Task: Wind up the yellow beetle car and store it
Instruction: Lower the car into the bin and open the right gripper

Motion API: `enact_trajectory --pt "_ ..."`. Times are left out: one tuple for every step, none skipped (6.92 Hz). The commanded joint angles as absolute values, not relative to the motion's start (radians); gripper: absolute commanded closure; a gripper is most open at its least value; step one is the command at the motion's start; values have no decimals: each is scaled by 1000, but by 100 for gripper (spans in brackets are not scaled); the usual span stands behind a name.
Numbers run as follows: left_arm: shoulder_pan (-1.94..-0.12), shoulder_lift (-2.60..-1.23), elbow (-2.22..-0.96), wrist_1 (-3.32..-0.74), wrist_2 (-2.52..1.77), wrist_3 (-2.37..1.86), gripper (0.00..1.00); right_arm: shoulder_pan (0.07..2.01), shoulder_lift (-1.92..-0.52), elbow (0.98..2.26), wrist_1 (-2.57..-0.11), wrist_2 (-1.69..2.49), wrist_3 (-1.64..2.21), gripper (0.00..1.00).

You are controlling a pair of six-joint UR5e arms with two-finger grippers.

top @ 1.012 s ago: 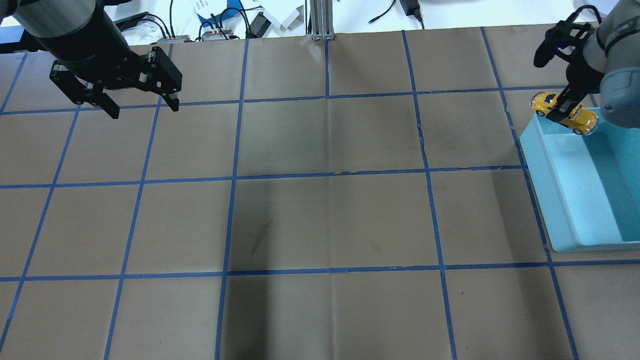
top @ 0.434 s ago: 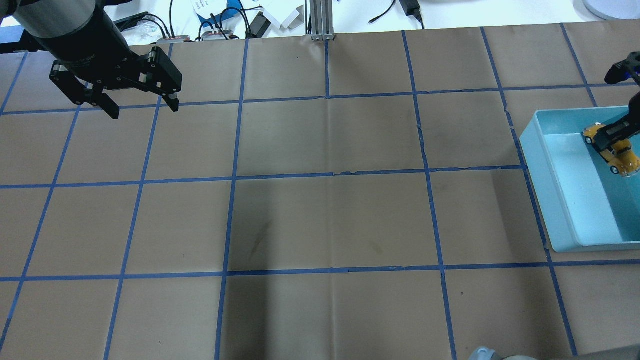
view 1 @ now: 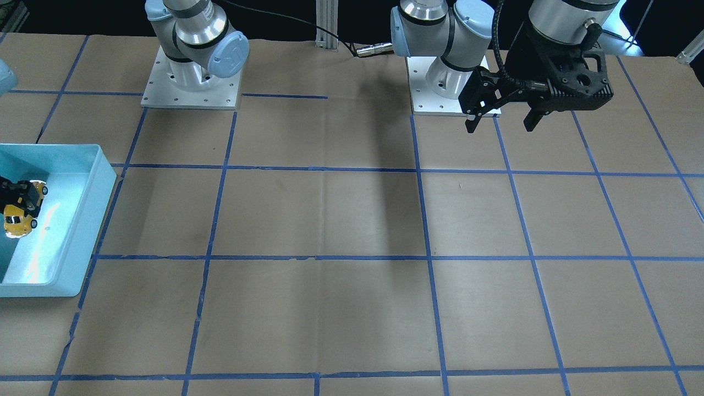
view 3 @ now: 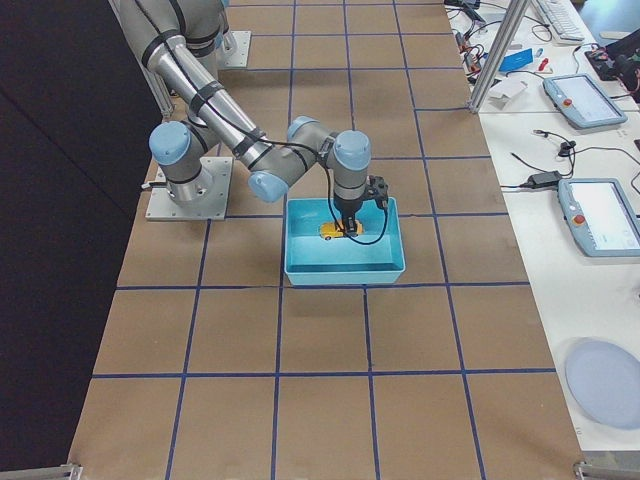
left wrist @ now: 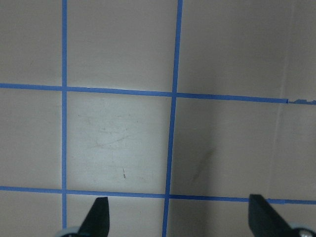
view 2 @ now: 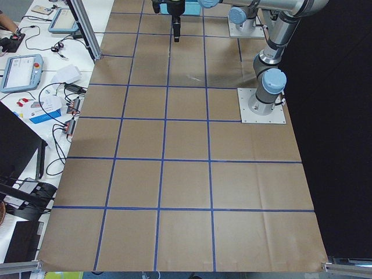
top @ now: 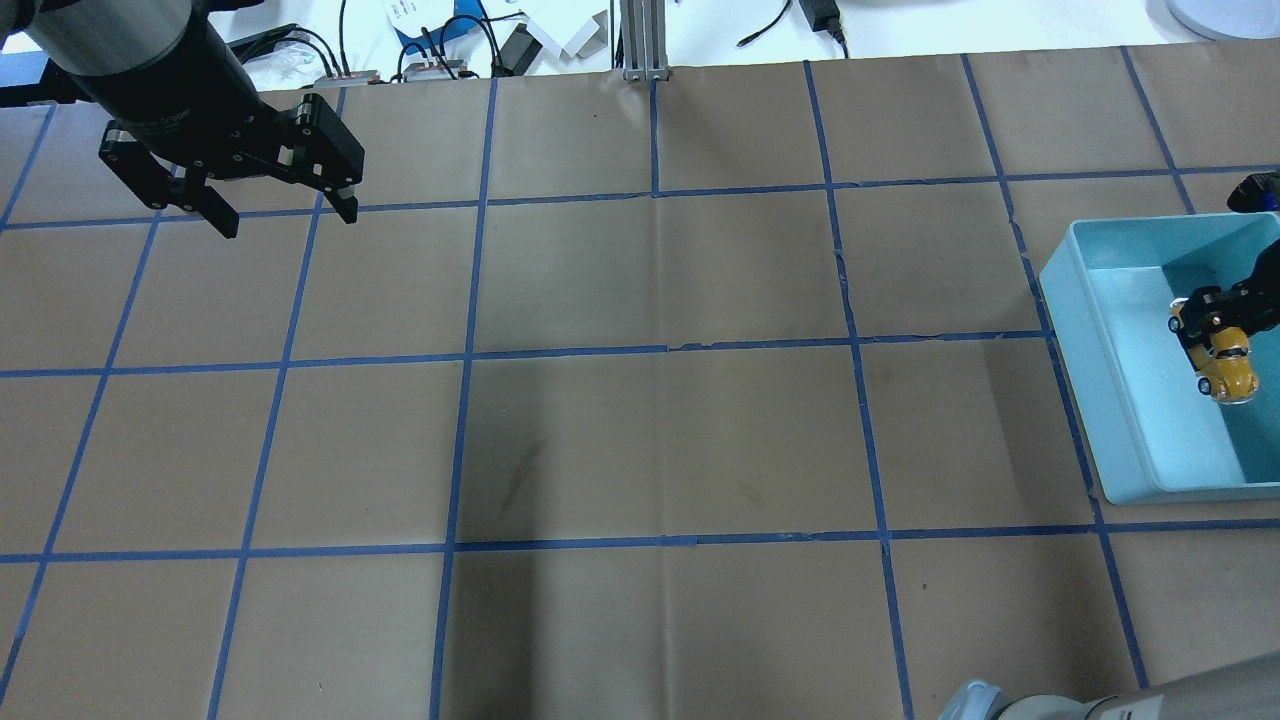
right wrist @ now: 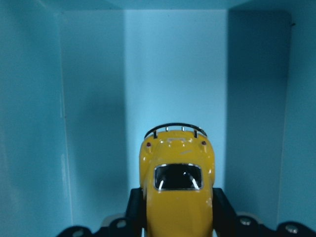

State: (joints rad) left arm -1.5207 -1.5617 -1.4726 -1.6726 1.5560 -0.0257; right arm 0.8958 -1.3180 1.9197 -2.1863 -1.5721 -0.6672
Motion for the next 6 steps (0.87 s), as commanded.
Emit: enact_trajectory --pt "-1520 -1562 -1473 -1672 1557 -25 0 893 -1276 1924 -2207 -1575 -606 95" --pt "-1520 -1562 -1473 -1672 1557 -25 0 893 -1267 1928 -2204 -1577 -609 94" --pt "-1520 -1562 -1473 -1674 1559 -25 0 893 -1263 1930 -2204 -1577 -609 91" --pt "-1520 -1562 -1473 -1672 1559 -25 0 893 -1262 1930 -2206 -1577 -609 88" --pt "-1520 -1562 -1473 -1672 1557 -25 0 893 -1264 1930 -2207 -1572 -609 69" --pt "-1520 -1562 -1474 -1672 1557 -25 0 894 -1262 1925 -2224 -1563 -606 49"
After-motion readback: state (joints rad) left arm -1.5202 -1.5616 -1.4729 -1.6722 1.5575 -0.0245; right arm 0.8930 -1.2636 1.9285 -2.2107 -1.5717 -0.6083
